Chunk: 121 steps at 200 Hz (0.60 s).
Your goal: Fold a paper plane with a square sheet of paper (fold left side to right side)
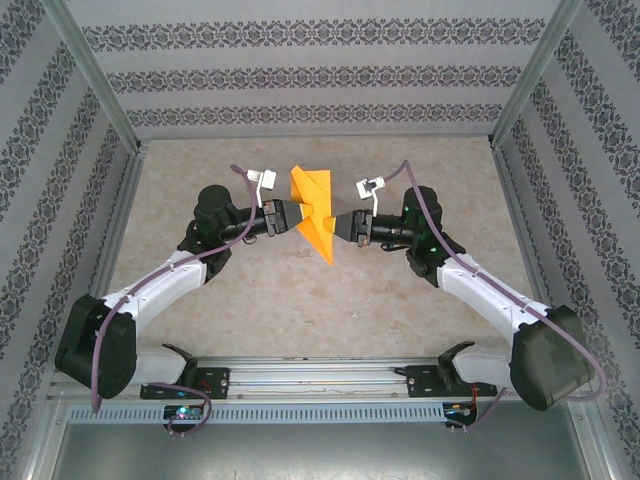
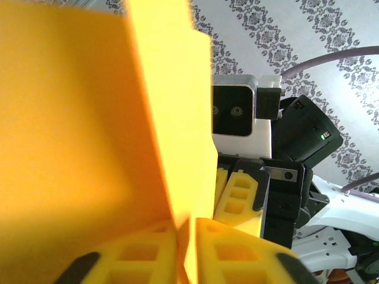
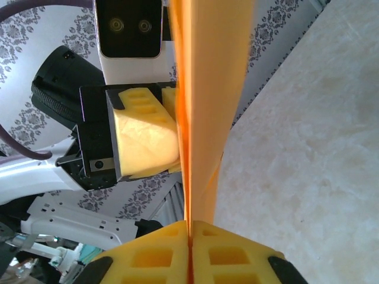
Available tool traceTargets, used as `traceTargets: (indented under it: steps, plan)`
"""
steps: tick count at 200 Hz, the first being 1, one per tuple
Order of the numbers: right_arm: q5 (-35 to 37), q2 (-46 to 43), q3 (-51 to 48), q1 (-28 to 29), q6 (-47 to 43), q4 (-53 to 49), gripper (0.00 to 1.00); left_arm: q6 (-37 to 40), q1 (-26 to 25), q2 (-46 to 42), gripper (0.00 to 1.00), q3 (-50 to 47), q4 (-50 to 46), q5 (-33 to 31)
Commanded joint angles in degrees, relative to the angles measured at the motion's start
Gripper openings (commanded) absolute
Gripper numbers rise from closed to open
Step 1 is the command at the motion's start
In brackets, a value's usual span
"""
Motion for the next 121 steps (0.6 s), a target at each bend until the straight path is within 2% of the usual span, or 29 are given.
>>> traceTargets:
  steps: [1,48,67,85,121]
  plan:
    - [0.27,-0.4,1.41,0.24,-0.23,2.02,0.06,0.84,-0.57,-1.12,0.23,-0.79,1.3,-0.74]
    - [1.79,-2.24,0.85,-0.17,-2.6,-1.88,0.0,9.72,-0.44,-7.13,0.41,-0.56,-11.33,-6.76]
    - [3.36,-3.55,0.19,-0.51,-3.53,-3.43,0.0,14.47,-0.35,-11.52,0.52,-1.08,-18.46,-12.19]
    - [5.07,-4.61,-0.08,-0.73,-4.44,-5.24,0.0,18.18,-0.31,-16.49,0.57,-2.3,-23.52,-17.67]
    - [10.94,-6.79,1.28,0.07,-9.99,-14.44,0.0,23.54,-0.18,-25.97,0.77,-5.4,-30.66,-28.98]
